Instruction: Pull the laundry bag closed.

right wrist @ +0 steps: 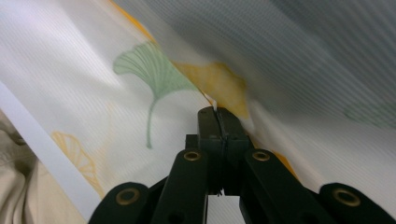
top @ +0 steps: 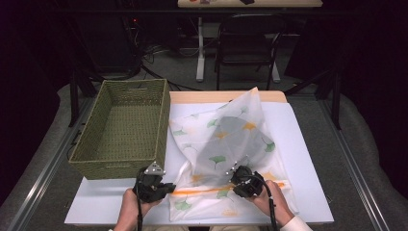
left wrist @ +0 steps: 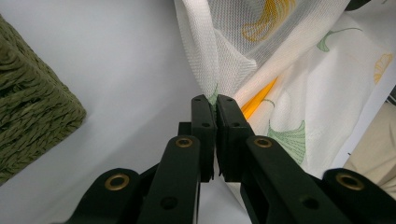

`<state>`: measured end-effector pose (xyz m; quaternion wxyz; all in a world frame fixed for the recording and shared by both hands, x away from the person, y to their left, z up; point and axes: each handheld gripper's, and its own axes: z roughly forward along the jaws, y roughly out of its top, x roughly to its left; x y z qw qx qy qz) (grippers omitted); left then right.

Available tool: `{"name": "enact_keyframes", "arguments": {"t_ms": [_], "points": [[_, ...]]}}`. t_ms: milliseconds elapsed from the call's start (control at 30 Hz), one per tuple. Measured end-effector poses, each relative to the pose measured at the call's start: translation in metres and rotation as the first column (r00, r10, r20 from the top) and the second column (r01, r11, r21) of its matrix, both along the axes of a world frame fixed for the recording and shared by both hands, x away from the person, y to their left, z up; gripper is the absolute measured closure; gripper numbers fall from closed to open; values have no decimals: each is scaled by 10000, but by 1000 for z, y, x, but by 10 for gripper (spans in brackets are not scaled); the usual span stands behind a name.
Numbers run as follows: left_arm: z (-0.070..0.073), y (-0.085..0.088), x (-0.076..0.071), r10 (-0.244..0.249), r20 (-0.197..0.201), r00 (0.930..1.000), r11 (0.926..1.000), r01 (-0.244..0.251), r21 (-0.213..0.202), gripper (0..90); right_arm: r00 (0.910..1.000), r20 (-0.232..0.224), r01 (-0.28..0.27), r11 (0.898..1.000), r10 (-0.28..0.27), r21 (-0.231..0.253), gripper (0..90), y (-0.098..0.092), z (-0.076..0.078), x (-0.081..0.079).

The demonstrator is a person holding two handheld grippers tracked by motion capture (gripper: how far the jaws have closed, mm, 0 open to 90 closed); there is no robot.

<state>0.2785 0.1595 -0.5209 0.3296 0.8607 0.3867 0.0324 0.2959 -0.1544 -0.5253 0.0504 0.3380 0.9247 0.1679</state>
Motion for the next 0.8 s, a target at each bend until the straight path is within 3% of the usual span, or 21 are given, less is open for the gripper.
{"name": "enact_keyframes", "arguments": {"t_ms": [467,800], "points": [[0,0,1,-151,34,9999,9999,151,77,870,9959,188,898,9950,-890,-436,900,-36,1,-1],[-1,0,2,-201,-30,9998,9997,201,144,869,9882,173,1527,9877,-1522,-327,900,-60,2,-2]]}}
